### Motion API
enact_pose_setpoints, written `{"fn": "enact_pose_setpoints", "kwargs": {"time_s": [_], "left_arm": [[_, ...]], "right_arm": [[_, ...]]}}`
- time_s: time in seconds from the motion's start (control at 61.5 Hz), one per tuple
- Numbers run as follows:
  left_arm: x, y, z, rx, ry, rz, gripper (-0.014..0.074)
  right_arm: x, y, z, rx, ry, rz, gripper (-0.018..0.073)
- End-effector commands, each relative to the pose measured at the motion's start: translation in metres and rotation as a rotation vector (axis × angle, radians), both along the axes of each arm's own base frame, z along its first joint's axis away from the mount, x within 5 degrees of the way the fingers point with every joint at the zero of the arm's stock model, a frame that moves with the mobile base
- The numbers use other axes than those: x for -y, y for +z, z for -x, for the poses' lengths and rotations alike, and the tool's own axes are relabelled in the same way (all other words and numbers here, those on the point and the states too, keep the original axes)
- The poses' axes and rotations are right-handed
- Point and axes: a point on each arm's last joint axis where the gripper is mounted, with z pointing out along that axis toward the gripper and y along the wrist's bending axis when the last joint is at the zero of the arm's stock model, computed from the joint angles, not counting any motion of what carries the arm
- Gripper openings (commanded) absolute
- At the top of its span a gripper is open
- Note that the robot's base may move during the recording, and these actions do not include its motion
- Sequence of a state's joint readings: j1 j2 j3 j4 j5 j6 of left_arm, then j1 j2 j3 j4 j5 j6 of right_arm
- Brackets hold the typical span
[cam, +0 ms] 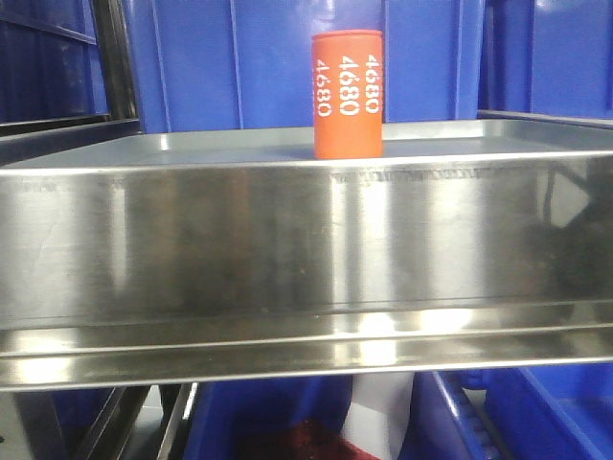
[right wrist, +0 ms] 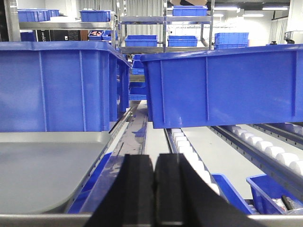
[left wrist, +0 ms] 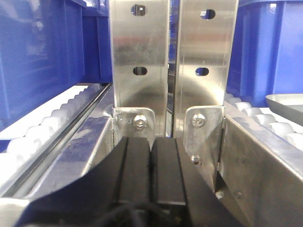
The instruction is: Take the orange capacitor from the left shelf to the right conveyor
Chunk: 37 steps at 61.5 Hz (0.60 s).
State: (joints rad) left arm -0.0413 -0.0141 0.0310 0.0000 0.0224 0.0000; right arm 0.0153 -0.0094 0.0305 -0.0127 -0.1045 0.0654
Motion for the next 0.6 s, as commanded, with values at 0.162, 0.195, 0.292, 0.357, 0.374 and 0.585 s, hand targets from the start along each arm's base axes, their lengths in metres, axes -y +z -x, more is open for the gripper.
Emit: {"fn": "enact_pose_setpoints", "kwargs": {"time_s": [0.162, 0.195, 0.292, 0.357, 0.374, 0.585], "left_arm": [[0.0001, 0.0097, 0.0020, 0.096, -0.004, 0.010, -0.0105], [0.0001, 0.0097, 0.0020, 0.096, -0.004, 0.010, -0.0105], [0.0001, 0.0097, 0.0020, 0.096, -0.004, 0.010, -0.0105], [0.0001, 0.0097, 0.0020, 0.096, -0.004, 0.010, -0.0105], [0.0001, 0.0097, 0.0020, 0.096, -0.004, 0.010, -0.0105], [0.0001, 0.0097, 0.0020, 0.096, -0.004, 0.010, -0.0105]], "right_arm": [[0.0000, 0.0082, 0.0037, 0.108, -0.002, 0.004, 0.0057], [0.0000, 0.0082, 0.0037, 0.108, -0.002, 0.004, 0.0057], [0.0000, 0.0082, 0.0037, 0.108, -0.002, 0.004, 0.0057], [0.0000, 0.0082, 0.0037, 0.108, -0.002, 0.004, 0.0057], [0.0000, 0.0082, 0.0037, 0.108, -0.002, 0.004, 0.0057], [0.0000, 0.0082, 0.0037, 0.108, -0.002, 0.004, 0.0057]]}}
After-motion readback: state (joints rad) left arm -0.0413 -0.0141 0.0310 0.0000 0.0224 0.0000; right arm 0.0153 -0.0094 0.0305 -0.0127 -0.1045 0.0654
